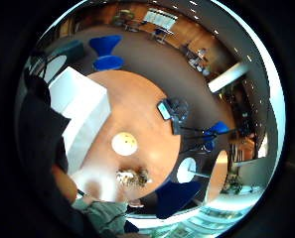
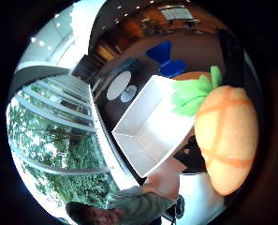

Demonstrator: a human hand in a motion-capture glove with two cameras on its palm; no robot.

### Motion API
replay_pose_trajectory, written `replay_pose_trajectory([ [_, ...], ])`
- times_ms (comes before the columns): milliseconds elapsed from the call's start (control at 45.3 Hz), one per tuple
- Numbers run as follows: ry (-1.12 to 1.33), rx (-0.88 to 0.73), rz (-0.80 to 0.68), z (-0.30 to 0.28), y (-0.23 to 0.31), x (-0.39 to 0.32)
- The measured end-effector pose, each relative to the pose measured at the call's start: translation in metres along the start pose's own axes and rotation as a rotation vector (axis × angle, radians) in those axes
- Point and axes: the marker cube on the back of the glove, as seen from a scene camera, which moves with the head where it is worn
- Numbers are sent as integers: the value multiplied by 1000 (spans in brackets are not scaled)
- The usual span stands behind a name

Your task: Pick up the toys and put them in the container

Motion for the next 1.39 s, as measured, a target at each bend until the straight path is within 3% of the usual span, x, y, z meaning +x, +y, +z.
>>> replay_pose_trajectory([
  [66, -35, -11, 32, 9, -13, -24],
  [132, -90, -23, 161, 18, -28, -31],
  [221, 113, -77, -17, 41, -29, -33],
  [309, 140, -99, -2, 54, -38, -44],
  [353, 160, -110, -64, 60, -40, -53],
  [419, 123, -117, -130, 68, -48, -92],
  [662, -42, -77, -128, 76, -68, -167],
  [1059, 21, -140, -124, 77, -62, -158],
  [1191, 60, -145, 42, 52, -59, -135],
  [1280, 124, -142, -35, 32, -42, -99],
  [1390, 95, -152, 23, 10, -20, -60],
])
